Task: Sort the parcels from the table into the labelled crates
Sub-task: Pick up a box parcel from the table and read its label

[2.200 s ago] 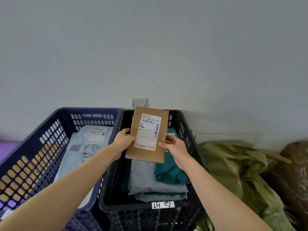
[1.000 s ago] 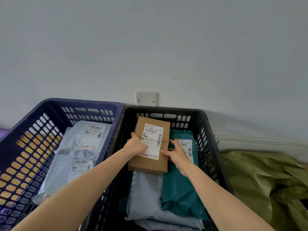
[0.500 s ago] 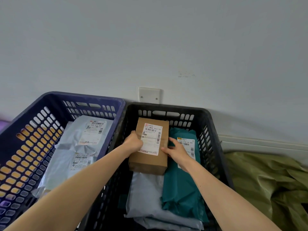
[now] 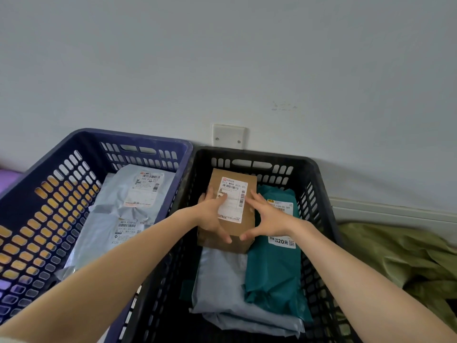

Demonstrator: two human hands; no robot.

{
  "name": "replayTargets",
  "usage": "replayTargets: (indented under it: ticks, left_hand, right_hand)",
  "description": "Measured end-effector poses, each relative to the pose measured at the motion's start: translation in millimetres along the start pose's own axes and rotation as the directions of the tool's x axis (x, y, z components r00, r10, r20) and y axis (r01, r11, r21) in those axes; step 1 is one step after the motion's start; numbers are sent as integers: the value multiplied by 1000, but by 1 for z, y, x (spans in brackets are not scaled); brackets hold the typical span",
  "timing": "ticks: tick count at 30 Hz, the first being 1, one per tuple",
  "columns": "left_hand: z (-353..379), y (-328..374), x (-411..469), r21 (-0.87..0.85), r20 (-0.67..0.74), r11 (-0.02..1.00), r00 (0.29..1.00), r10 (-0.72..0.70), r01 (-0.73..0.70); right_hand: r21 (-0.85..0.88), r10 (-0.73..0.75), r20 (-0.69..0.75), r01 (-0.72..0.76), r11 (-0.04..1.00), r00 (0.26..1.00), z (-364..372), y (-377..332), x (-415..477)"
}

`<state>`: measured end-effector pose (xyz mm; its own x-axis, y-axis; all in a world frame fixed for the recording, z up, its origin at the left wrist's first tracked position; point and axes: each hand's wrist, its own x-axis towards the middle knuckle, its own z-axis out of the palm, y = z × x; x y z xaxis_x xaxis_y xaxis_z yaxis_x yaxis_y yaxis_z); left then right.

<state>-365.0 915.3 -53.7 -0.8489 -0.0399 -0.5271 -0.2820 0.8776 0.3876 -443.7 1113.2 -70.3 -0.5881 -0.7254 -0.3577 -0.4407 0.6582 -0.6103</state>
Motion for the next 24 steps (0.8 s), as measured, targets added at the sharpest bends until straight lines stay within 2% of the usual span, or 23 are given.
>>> replayTargets:
  ticks: [3,7,12,24]
  left_hand:
    - [3,0,1,111,-18,993,999,51,-48]
    - [6,2,4,168,-55,983,995,79,-69]
    - [6,-5,6,218,-51,975,997,56,-44]
    - [16,-9,-4,58,-122,998,992,40,-33]
  right_hand:
    - [-55,12,-3,-12,998,1000,4,2,0]
    - [-103,35,-16,-36,994,999,5,6,1]
    - [-38,23,-23,-24,999,999,17,-5,9]
    - [-44,32,-98,-37,998,995,20,-12,7]
